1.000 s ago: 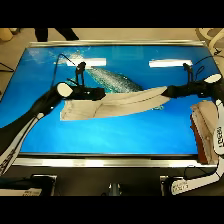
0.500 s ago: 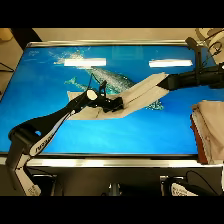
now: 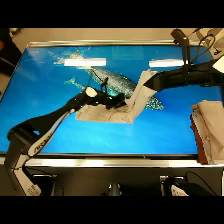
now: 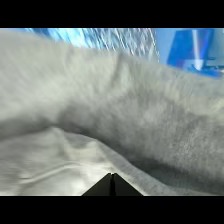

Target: Fold the shirts.

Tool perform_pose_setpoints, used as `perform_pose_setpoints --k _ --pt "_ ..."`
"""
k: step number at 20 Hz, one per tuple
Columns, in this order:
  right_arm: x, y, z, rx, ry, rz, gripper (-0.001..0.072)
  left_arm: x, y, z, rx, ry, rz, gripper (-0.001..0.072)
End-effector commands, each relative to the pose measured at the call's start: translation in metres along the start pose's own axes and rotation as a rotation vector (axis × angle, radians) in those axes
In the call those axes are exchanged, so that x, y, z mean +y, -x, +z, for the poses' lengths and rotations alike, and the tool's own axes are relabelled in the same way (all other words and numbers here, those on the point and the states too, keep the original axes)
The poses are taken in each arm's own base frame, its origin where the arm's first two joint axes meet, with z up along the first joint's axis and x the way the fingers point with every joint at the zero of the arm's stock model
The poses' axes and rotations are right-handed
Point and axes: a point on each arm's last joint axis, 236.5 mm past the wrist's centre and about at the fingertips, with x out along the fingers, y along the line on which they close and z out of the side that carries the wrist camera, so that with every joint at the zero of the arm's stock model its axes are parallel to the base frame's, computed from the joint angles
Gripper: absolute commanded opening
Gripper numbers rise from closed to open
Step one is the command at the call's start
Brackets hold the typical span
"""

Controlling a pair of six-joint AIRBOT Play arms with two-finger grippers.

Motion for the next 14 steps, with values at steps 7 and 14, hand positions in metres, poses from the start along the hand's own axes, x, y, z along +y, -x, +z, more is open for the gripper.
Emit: perform_pose_setpoints --k 7,14 --pt "0.070 -0.166 0.023 -0.089 -0.085 0.239 0.0023 0.041 0.318 0.103 -0.396 -0.160 0.285 0.0030" --pt "0.109 -0.286 -0.042 0.025 -0.250 0.356 0.0590 -0.043 0.437 0.066 -0.637 -0.326 0.283 0.0030"
